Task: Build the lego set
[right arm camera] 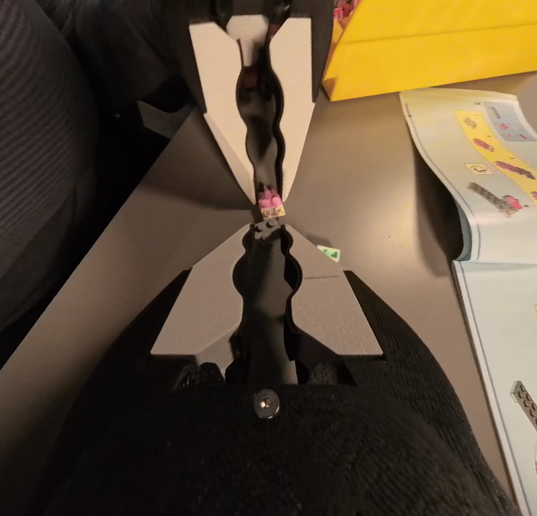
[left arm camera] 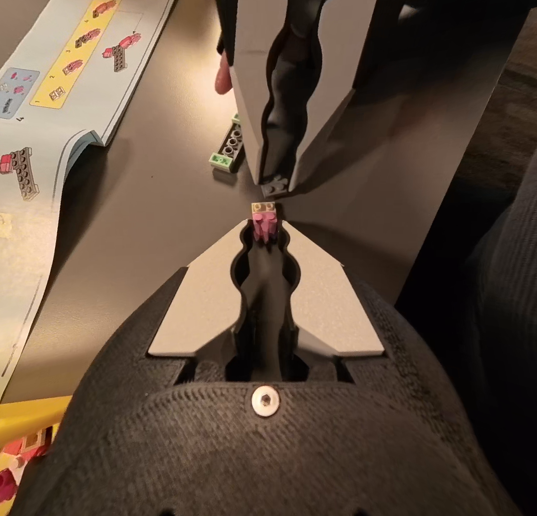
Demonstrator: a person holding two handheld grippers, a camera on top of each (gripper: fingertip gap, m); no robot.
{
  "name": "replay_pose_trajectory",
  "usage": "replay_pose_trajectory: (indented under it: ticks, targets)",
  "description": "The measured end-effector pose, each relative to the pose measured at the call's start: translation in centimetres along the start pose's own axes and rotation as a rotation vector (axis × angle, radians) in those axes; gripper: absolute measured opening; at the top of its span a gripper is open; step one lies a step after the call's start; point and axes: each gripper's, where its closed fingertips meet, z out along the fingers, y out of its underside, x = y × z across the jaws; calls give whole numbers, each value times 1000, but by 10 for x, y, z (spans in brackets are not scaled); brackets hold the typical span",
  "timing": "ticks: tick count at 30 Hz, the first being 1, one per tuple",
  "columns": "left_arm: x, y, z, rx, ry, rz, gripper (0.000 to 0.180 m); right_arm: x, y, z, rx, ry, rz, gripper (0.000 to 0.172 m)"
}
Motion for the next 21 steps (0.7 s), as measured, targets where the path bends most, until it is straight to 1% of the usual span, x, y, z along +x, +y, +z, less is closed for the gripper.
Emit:
replay_pose_trajectory:
  ticks: [5, 10, 15, 21]
  targets:
    - [0, 0, 0, -2, 19, -24, 16, 5, -9, 7, 23, 24, 20, 16]
    - [-1, 0, 0, -3, 31, -59, 16, 9, -8, 9, 7, 51, 35, 16]
    - [-3, 0, 0, -2, 26, -66, 16, 8, -8, 11, 2, 49, 40, 16]
    - [-5, 0, 0, 0, 12, -73, 16, 11, -9, 12, -6, 90, 44, 16]
